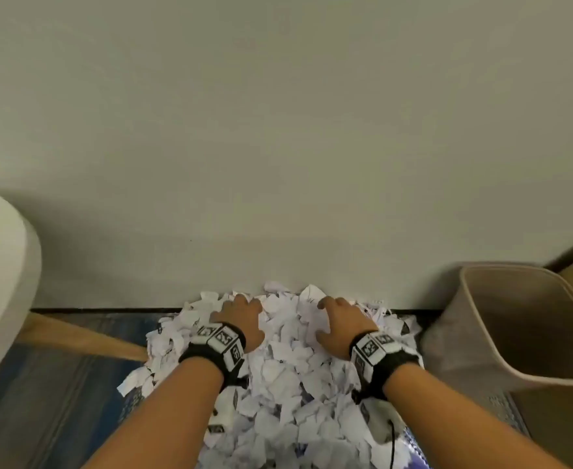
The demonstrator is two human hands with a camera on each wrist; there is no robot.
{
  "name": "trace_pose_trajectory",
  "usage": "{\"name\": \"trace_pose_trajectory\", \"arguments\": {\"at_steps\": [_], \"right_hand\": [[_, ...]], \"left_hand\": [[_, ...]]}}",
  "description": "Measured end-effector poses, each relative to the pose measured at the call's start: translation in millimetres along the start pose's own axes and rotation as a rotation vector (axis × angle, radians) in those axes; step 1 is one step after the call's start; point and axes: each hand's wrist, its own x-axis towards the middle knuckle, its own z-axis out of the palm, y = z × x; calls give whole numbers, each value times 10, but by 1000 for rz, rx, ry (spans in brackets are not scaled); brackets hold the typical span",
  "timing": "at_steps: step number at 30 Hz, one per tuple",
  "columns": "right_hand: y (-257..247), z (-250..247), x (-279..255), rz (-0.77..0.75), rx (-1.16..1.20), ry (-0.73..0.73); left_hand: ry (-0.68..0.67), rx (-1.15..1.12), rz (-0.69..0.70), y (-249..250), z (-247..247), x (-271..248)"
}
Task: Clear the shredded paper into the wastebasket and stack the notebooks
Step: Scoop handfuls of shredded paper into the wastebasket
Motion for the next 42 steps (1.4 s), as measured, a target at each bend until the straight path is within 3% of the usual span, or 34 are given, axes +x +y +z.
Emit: {"name": "trace_pose_trajectory", "arguments": {"at_steps": [4, 7, 13, 17, 21, 26, 30, 33, 36, 39, 42], "right_hand": [[160, 437, -50, 112, -6, -81], [303, 534, 52, 120, 7, -128], [364, 762, 112, 81, 23, -200], [269, 835, 55, 18, 16, -152], [270, 575, 102, 1, 63, -74], [452, 509, 141, 35, 159, -11], [496, 598, 82, 25, 80, -108], [430, 709, 24, -27, -42, -206], [380, 826, 14, -40, -115, -285], [349, 868, -36, -19, -76, -200], [354, 778, -113, -52, -86, -124]], "left_hand": [[34, -97, -103, -155, 400, -15], [-26, -106, -130, -256, 615, 81], [-119, -165, -43, -249, 922, 166], [-63, -142, 36, -137, 866, 90], [0, -123, 107, -168, 685, 140], [122, -123, 92, -211, 575, 171], [6, -62, -23, -208, 676, 194], [-95, -155, 27, -166, 761, 225], [-71, -197, 42, -120, 1000, 134], [-54, -88, 16, -70, 1140, 58], [20, -47, 6, -33, 957, 117]]}}
